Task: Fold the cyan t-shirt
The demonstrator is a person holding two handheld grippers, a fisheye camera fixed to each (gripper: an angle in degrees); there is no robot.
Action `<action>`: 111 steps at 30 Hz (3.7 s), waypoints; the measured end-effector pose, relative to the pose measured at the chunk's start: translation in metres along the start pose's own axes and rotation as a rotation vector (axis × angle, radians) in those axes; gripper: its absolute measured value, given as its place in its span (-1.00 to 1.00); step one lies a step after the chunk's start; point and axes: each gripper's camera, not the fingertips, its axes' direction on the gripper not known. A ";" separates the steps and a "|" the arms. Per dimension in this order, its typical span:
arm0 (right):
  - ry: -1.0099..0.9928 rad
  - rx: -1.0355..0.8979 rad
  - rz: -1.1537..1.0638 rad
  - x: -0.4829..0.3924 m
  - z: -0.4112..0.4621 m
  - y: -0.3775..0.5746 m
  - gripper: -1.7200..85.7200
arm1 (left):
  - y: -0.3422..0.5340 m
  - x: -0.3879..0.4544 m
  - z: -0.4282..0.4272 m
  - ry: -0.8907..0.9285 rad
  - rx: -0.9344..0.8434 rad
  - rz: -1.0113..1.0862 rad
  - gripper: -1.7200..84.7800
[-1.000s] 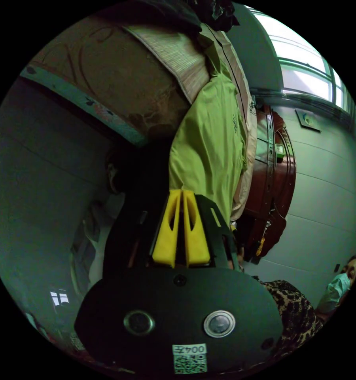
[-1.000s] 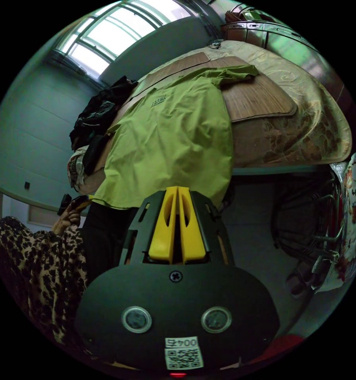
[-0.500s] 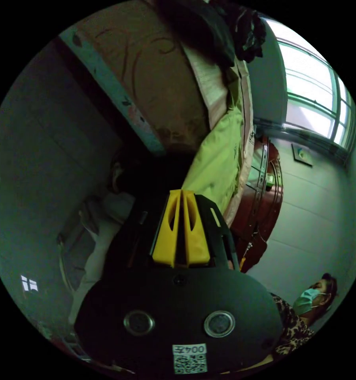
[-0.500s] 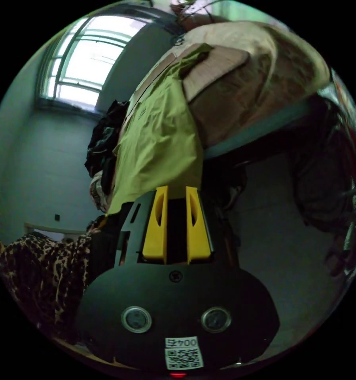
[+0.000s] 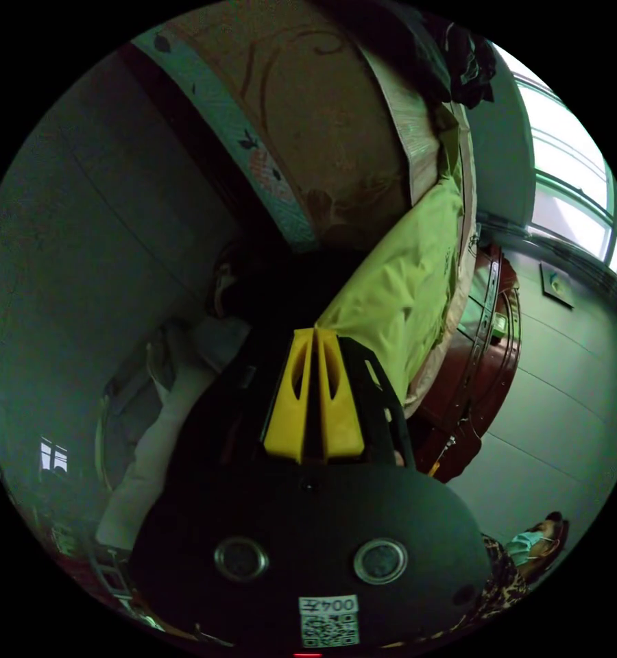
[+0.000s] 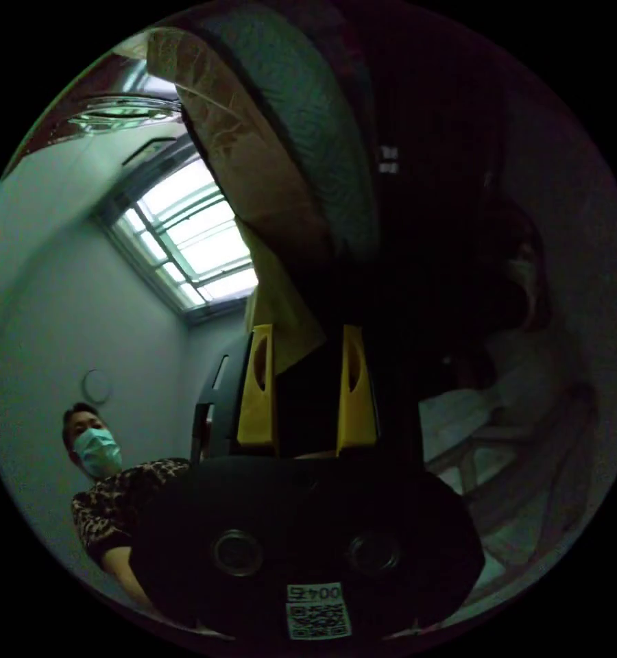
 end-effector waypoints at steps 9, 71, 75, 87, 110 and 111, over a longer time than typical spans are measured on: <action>0.601 0.029 -0.076 -0.115 0.049 0.002 -0.96 | 0.023 0.037 0.027 -0.017 0.005 0.009 -0.94; 1.772 -0.344 -1.053 -0.515 0.713 -0.174 -0.98 | 0.196 0.626 0.402 -1.277 0.187 1.432 -0.94; 1.843 -0.509 -0.985 -0.522 0.696 -0.224 -0.98 | 0.201 0.629 0.409 -1.324 0.205 1.458 -0.94; 1.704 -0.790 -0.846 -0.494 0.633 -0.305 -0.98 | 0.192 0.643 0.408 -1.304 0.182 1.424 -0.94; 1.511 -0.052 -0.903 -0.551 0.431 -0.456 -0.77 | 0.168 0.664 0.412 -1.349 0.066 1.425 -0.94; 1.528 -0.021 -0.899 -0.552 0.426 -0.466 -0.76 | 0.167 0.664 0.412 -1.353 0.060 1.430 -0.94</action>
